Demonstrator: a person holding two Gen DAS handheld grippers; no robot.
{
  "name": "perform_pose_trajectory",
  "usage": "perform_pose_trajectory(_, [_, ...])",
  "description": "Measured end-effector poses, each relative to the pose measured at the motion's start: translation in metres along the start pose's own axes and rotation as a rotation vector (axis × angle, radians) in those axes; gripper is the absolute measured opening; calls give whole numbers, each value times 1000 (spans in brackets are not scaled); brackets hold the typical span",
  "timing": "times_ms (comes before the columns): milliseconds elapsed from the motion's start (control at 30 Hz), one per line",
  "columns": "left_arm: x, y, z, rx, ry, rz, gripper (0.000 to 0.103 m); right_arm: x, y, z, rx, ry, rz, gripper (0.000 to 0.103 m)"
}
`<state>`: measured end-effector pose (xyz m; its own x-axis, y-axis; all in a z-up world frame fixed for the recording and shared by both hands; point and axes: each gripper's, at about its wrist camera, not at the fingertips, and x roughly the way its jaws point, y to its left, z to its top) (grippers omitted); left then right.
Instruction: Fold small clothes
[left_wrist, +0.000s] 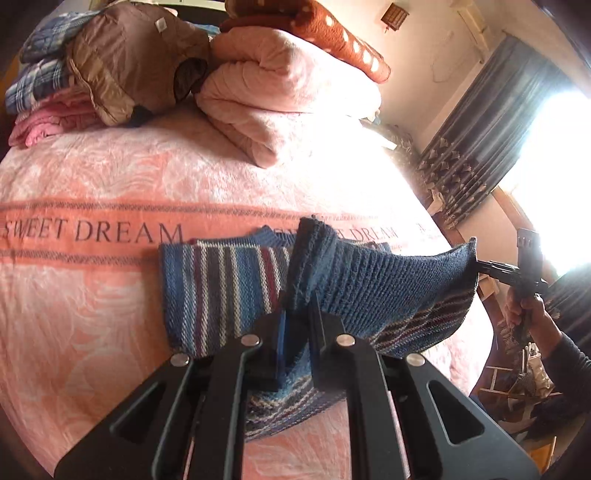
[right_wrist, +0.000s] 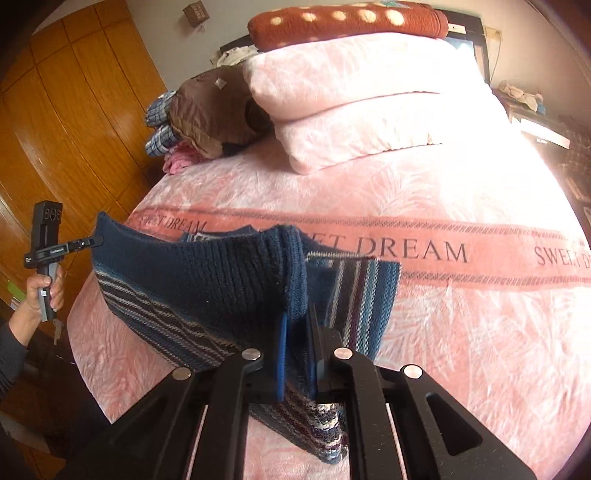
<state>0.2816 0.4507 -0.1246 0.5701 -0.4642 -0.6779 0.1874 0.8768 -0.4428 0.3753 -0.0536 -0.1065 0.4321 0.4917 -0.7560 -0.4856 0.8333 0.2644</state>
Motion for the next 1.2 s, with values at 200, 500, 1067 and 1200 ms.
perform_pose_trajectory(200, [28,7,53,2,8,38,8,28,-15,46,20,-12,-44,8])
perform_pose_trajectory(500, [111,54,93,-114,108,105,8,104,-54,83,84,105,-92,8])
perform_pose_trajectory(1067, [188,114,99,-315,207,140,7,194,-86,81,163,250,-160,8])
perform_pose_trajectory(1200, [182,116,110,-320,183,143,7,193,-90,92,171,220,-165,8])
